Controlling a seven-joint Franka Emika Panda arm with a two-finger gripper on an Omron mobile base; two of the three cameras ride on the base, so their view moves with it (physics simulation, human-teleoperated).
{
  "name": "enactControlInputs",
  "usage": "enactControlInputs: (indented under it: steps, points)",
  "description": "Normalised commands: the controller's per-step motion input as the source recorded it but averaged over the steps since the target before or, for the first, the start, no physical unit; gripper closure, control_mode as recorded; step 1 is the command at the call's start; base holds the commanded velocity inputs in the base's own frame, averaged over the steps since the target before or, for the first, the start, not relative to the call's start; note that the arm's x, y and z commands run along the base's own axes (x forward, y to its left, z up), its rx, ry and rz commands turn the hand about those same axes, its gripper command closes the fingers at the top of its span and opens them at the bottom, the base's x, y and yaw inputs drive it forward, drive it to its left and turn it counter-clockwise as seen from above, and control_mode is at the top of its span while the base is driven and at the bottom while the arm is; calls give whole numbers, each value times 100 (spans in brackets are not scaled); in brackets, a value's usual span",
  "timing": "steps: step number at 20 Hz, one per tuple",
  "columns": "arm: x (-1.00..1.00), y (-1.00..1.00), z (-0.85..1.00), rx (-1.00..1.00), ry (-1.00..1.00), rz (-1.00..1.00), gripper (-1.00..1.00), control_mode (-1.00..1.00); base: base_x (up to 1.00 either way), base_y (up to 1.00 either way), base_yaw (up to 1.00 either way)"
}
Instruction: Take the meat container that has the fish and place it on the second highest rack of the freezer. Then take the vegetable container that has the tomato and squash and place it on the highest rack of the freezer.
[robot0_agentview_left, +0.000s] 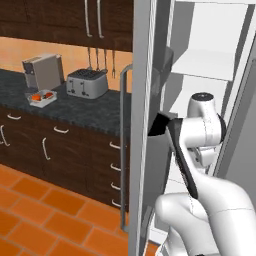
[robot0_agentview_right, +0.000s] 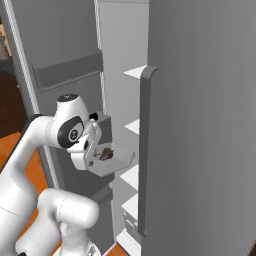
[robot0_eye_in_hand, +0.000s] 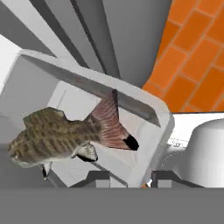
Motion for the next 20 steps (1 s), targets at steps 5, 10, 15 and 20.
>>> enactControlInputs:
  steps: [5, 10, 15, 20]
  points:
    - [0, 0, 0, 0, 0, 0, 100, 100, 25, 23, 6]
    - [0, 0, 0, 0, 0, 0, 100, 100, 8, 0, 0]
    - [0, 0, 0, 0, 0, 0, 100, 100, -21, 0, -1]
    - [0, 0, 0, 0, 0, 0, 100, 100, -53, 0, 0]
